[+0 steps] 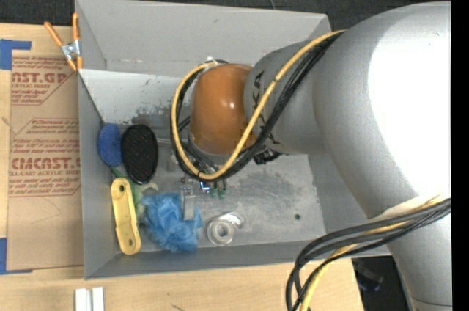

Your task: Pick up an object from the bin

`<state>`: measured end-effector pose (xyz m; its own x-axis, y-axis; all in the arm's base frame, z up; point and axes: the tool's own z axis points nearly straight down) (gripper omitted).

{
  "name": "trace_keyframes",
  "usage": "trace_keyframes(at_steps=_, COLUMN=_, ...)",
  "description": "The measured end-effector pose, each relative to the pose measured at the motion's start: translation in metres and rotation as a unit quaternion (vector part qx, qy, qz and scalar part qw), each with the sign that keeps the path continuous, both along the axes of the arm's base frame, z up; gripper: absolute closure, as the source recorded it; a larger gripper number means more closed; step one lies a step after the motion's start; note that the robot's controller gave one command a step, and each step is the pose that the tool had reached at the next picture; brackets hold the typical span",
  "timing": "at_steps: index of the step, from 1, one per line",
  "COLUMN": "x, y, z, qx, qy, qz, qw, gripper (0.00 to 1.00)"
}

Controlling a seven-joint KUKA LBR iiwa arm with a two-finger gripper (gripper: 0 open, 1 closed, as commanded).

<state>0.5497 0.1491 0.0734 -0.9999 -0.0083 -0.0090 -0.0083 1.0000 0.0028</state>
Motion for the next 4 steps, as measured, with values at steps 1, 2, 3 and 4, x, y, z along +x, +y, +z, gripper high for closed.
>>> trace_keyframes(at_steps=1, x=-0.013, y=0.001, z=-0.002, qx=-0.001, qy=0.003, qz=0.017, qw=0.9999, gripper=1.0)
trace_keyframes(at_steps=2, x=-0.012, y=0.002, z=-0.002, qx=-0.001, qy=0.0032, qz=0.018, qw=0.9998, gripper=1.0)
trace_keyframes(at_steps=3, x=0.017, y=0.007, z=-0.003, qx=0.0, qy=0.005, qz=-0.03, qw=0.9995, gripper=1.0)
trace_keyframes(at_steps=4, x=0.025, y=0.008, z=-0.002, qx=0.0, qy=0.0045, qz=-0.04, qw=0.9992, gripper=1.0)
